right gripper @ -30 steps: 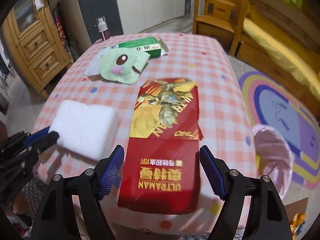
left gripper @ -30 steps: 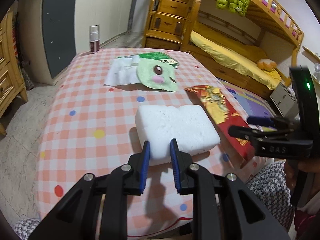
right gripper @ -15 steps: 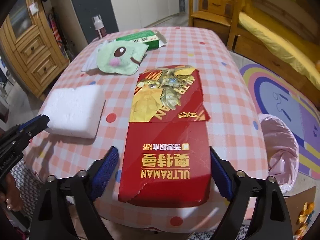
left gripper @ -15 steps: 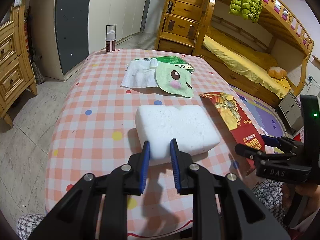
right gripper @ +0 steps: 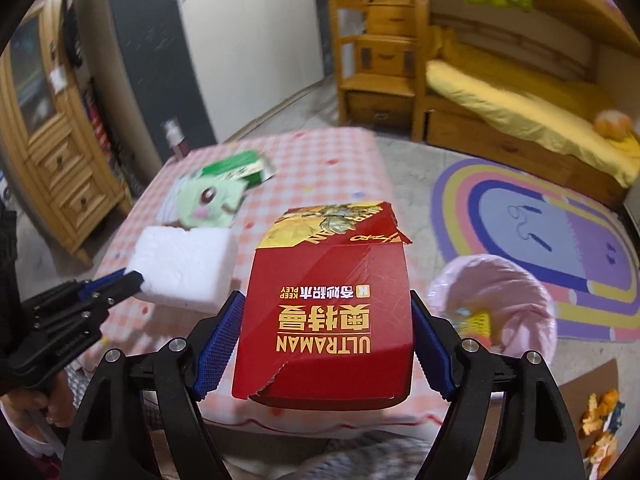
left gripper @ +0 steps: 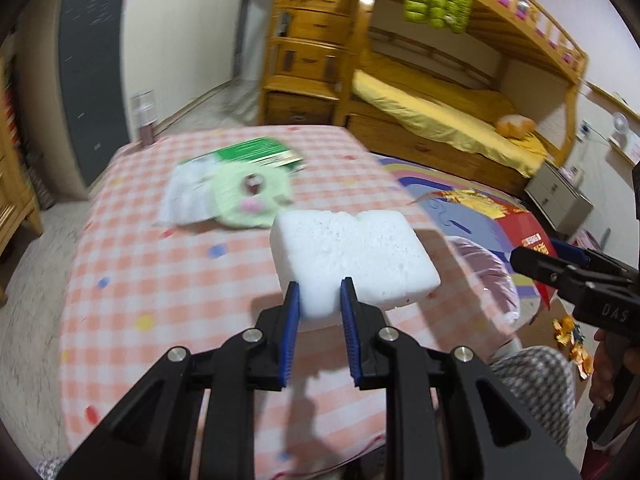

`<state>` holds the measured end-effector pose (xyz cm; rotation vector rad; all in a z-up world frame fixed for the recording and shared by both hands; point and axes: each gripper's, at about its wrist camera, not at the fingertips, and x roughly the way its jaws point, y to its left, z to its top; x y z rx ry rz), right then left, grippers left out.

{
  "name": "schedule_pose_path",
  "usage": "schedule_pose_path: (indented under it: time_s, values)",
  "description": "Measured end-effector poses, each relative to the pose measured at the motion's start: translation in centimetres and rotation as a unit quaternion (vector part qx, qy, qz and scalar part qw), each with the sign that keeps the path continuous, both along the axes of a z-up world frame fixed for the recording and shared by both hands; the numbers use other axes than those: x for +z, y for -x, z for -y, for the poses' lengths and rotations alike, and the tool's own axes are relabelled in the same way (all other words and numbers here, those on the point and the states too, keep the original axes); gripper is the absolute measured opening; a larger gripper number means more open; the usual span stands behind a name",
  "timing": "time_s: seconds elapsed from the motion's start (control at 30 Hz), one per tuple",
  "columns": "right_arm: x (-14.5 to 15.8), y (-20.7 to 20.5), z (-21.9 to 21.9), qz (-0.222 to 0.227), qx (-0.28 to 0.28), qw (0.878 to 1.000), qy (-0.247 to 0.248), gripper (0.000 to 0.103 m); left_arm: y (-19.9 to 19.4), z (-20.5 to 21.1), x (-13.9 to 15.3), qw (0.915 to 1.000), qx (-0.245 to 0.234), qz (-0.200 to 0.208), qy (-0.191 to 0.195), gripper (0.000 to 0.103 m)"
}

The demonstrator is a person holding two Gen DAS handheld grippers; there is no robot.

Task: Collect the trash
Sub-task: 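Carry the foam block and red wrapper over the bin and open both tools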

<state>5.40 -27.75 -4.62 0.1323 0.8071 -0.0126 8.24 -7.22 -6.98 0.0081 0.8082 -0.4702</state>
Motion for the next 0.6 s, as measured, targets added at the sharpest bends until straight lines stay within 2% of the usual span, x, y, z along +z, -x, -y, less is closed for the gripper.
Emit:
schedule_pose_path:
  time_s: [0.27, 0.43, 0.6]
  values:
    - [0.2, 3.5, 8.7, 0.000, -0.095, 0.995, -0.007, 0.078, -0.2, 10.4, 1.1, 0.9944, -0.102, 0.024, -0.017, 0.020]
    - [-1.3, 4.6, 13.7, -0.019, -0.146, 0.989, -0.017, 0.078, -1.1, 17.0, -0.1, 0.9875, -0.155, 0.013, -0.027, 0.021]
    - [-2.8, 3.9, 17.6, -0.034, -0.168, 0.985, -0.038, 0.078, -2.2, 22.9, -2.3, 0.9803, -0.192, -0.002, -0.046, 0.021]
